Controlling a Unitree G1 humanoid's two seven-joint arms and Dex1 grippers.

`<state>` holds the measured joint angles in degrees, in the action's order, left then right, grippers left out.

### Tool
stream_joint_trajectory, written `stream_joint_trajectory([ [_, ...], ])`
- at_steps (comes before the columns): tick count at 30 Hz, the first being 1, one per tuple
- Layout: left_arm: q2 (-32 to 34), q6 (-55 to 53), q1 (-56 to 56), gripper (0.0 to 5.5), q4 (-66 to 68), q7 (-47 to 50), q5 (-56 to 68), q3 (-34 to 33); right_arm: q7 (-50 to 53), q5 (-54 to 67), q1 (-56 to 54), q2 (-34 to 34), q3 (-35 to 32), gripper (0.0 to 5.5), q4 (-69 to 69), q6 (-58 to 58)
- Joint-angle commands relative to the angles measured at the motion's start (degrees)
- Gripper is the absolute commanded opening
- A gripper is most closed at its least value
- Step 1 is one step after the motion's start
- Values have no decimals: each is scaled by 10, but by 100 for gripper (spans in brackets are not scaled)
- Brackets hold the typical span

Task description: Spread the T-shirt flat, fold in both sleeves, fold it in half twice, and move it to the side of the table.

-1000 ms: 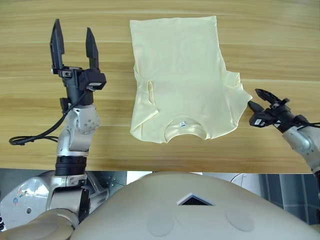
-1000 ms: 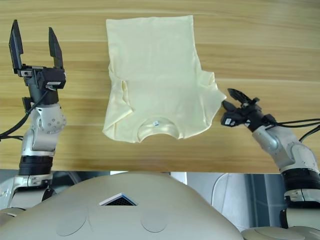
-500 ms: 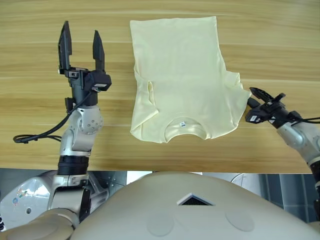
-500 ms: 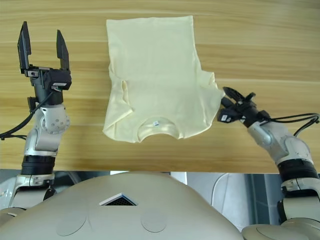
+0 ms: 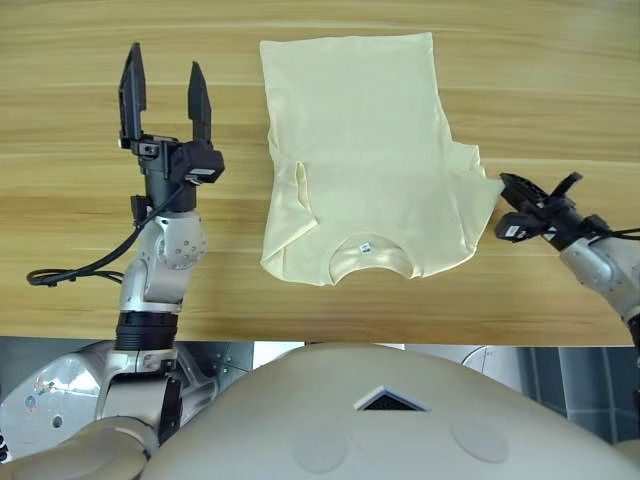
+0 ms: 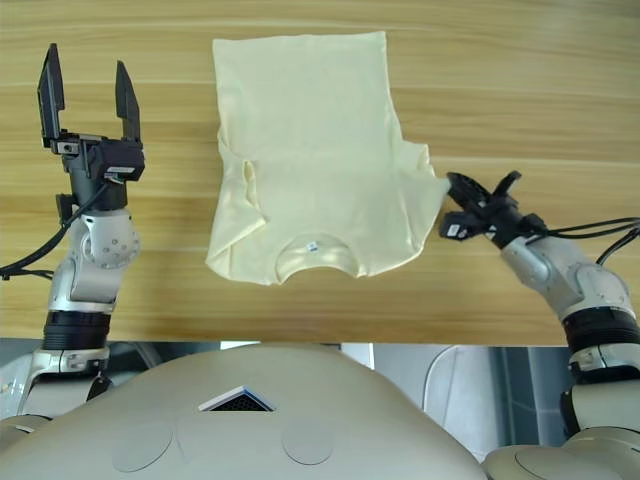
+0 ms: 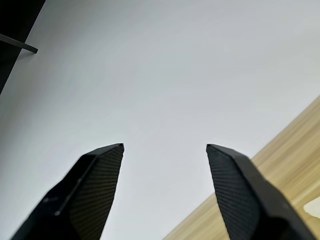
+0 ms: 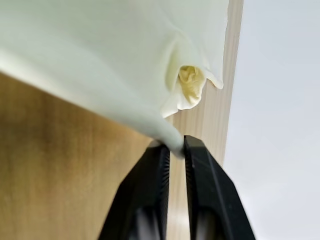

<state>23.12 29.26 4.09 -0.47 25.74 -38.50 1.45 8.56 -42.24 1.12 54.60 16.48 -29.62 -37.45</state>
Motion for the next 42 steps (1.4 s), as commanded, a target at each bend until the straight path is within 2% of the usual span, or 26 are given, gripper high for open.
stream_joint_trajectory([
  [1, 7, -3, -1, 309, -8, -4, -11, -5, -31, -36, 43, -24, 50, 13, -49, 28],
  [11, 3, -3, -6, 309, -13, -16, 0, -7, -11, 6, 59, -22, 32, 1, -25, 3],
  [16, -1, 0, -10, 309, 7, -20, 16, -8, -13, 78, 59, -38, 11, 1, -1, -32],
  [23, -2, 5, -16, 309, 42, -14, 22, -6, -62, 189, 63, -63, -42, 1, 107, -47],
  [32, -8, 8, -15, 309, 56, -11, 18, 1, -109, 196, 80, -85, -66, 1, 161, -36],
  [42, -11, 7, -14, 309, 60, -12, 16, 9, -160, 184, 88, -111, -57, 1, 196, -33],
])
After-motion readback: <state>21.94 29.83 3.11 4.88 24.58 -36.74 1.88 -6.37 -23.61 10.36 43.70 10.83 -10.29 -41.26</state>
